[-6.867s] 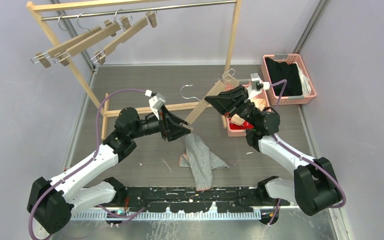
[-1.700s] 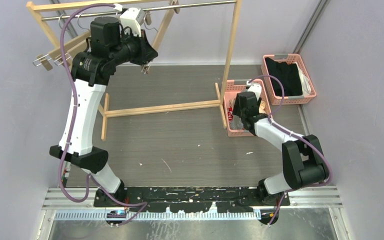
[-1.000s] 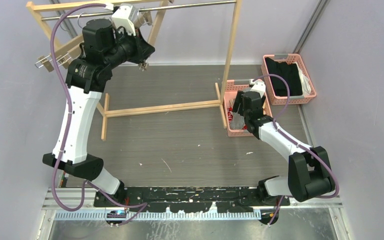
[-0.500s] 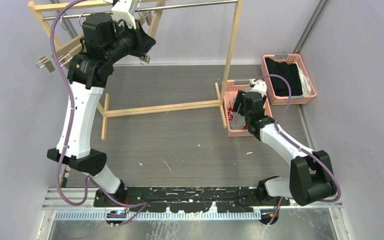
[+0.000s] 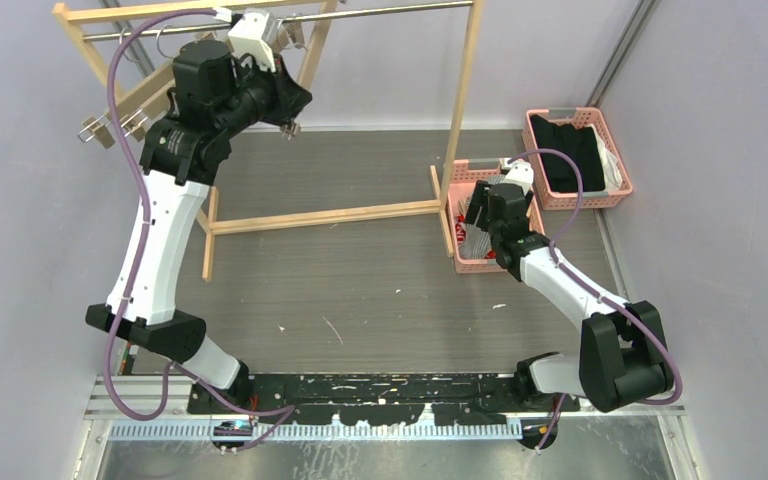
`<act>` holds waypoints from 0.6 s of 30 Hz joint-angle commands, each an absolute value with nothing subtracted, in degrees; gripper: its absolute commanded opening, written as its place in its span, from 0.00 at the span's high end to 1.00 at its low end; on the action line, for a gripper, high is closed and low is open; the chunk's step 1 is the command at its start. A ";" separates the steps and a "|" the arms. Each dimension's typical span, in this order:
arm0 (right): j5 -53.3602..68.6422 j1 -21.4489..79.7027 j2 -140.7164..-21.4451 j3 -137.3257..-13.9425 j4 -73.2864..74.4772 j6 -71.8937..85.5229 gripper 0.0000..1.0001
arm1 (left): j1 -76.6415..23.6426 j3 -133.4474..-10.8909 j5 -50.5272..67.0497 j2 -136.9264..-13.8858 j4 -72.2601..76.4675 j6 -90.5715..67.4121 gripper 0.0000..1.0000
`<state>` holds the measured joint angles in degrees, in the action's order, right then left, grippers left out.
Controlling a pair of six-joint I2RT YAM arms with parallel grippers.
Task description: Remove the underwear clipped to the hanger
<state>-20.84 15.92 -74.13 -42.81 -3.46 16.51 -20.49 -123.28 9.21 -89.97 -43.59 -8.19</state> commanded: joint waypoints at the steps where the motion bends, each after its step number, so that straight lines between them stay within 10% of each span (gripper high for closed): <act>1: -20.86 15.91 -71.94 -43.29 -6.33 16.96 0.25 | -20.40 -119.87 8.94 -86.71 -40.96 -8.17 1.00; 18: -18.36 15.95 -72.83 -42.67 -6.81 17.22 0.25 | -20.39 -116.48 10.03 -83.41 -37.76 -9.14 1.00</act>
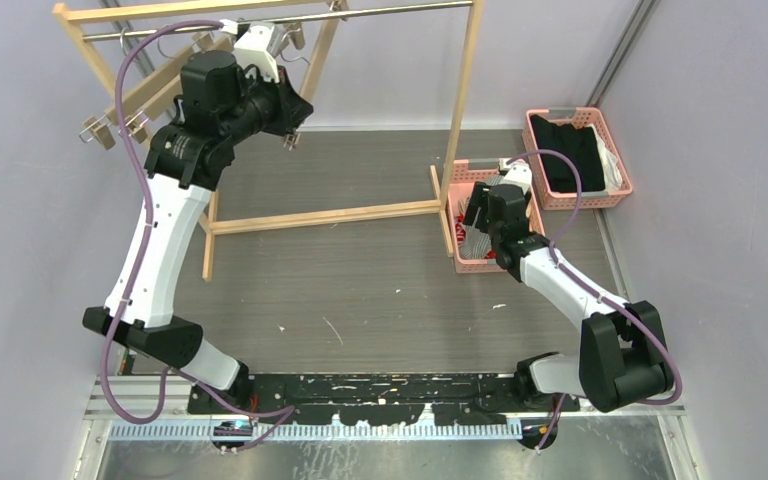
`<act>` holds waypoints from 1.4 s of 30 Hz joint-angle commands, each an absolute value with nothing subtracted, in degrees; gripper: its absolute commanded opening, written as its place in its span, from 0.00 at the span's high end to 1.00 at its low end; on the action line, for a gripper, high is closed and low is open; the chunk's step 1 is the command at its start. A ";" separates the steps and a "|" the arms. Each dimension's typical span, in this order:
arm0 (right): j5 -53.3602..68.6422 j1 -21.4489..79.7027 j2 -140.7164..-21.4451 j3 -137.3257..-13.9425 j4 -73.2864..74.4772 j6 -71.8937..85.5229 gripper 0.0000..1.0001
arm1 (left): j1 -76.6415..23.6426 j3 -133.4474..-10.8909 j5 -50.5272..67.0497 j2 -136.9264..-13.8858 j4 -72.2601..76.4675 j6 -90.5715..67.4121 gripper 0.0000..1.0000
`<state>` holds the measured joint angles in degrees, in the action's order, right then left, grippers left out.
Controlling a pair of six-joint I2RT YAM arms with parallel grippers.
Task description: Remove the underwear clipped to the hanger
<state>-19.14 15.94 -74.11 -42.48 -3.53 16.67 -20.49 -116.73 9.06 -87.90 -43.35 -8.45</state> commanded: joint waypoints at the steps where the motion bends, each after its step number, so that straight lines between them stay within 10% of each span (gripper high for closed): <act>1: -18.15 15.94 -72.98 -42.71 -6.77 17.23 0.25 | -20.43 -116.12 9.98 -83.08 -37.56 -9.06 1.00; 36: -17.75 17.32 -69.02 -40.46 -7.39 17.58 0.26 | -20.45 -132.24 5.99 -95.58 -43.08 -10.47 0.99; 42: -18.62 17.50 -65.02 -39.52 -7.46 17.27 0.24 | -20.40 -129.26 7.83 -95.14 -41.14 -11.62 0.70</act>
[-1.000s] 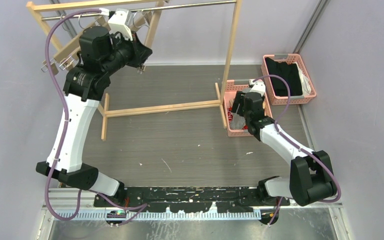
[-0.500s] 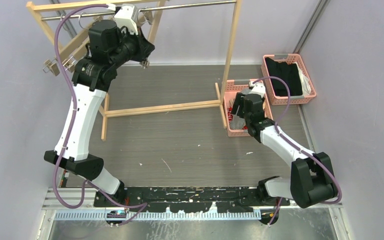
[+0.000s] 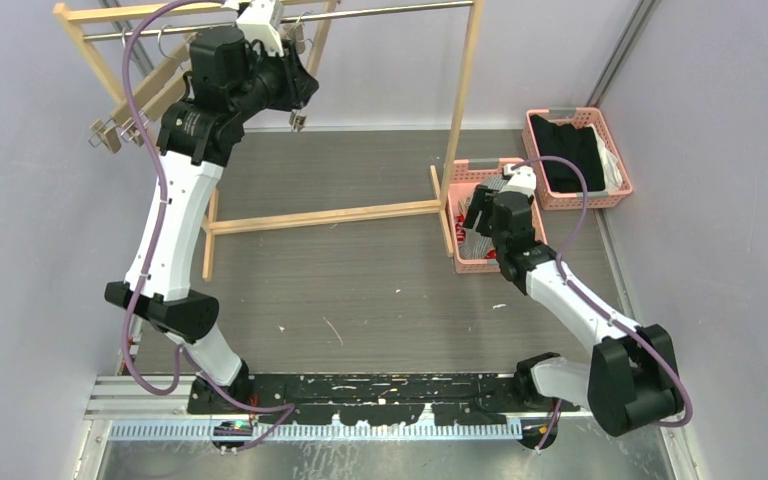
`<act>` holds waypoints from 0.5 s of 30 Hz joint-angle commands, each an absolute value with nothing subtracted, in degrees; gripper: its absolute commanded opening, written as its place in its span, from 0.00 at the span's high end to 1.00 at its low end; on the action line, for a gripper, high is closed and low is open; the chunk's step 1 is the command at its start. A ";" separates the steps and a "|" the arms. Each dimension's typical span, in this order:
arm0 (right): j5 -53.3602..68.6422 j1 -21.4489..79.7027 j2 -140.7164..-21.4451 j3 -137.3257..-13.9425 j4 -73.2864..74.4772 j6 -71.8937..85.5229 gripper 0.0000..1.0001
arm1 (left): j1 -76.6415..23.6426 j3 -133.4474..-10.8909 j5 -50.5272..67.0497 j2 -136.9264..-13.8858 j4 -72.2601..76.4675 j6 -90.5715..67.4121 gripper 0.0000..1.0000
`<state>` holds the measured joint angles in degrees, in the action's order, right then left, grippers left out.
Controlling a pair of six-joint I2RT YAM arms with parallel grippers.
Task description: Remove the underwear clipped to the hanger
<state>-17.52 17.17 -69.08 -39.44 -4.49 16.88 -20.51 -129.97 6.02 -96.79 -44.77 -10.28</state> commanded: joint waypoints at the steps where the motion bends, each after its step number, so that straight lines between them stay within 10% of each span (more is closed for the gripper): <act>1: -18.73 17.49 -64.36 -39.35 -7.41 17.23 0.24 | -20.44 -127.86 7.82 -94.17 -40.15 -11.81 0.68; 15: -18.90 18.46 -56.21 -34.81 -12.06 15.71 0.23 | -20.39 -112.63 9.71 -79.98 -29.53 -11.09 0.53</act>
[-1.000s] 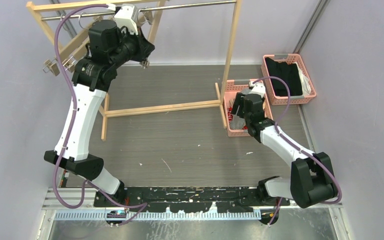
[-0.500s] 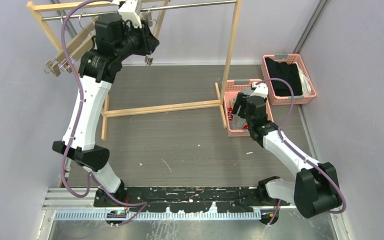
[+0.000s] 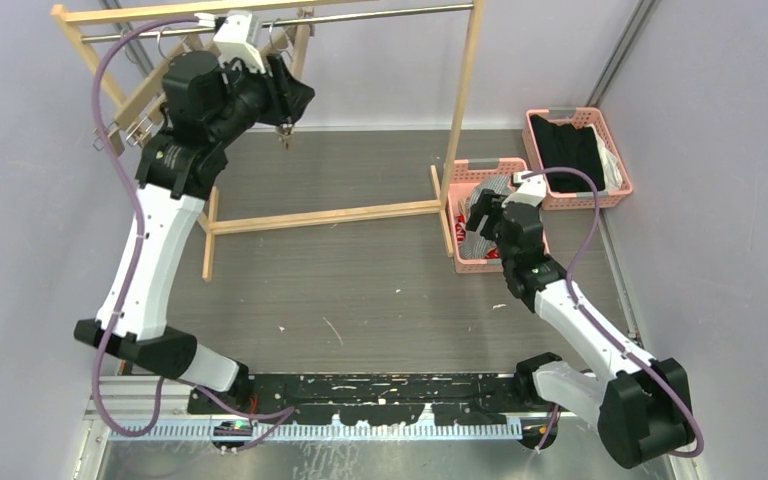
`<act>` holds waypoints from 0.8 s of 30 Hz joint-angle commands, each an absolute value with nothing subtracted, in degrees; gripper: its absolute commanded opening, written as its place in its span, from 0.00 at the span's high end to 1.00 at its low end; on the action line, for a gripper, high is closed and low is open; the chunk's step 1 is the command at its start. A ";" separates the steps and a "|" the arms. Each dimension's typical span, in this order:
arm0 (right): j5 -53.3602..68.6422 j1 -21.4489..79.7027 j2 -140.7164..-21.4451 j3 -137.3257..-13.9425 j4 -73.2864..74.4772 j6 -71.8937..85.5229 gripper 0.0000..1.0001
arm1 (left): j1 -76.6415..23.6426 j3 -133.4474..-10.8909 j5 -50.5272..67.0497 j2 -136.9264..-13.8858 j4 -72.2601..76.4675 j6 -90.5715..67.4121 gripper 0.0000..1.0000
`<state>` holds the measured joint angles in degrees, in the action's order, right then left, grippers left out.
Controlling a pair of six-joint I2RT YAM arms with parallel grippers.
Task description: Remove the underwear clipped to the hanger
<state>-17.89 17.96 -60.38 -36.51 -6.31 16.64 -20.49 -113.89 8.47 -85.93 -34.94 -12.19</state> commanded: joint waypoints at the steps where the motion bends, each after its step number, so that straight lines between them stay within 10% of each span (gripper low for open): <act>1: -19.23 18.48 -55.38 -34.44 -12.34 15.47 0.23 | -20.41 -112.03 9.11 -79.07 -29.11 -10.66 0.53; 24: -29.83 18.46 -45.20 -38.29 -4.83 12.24 0.11 | -20.39 -102.05 1.33 -64.67 -25.99 -5.50 0.43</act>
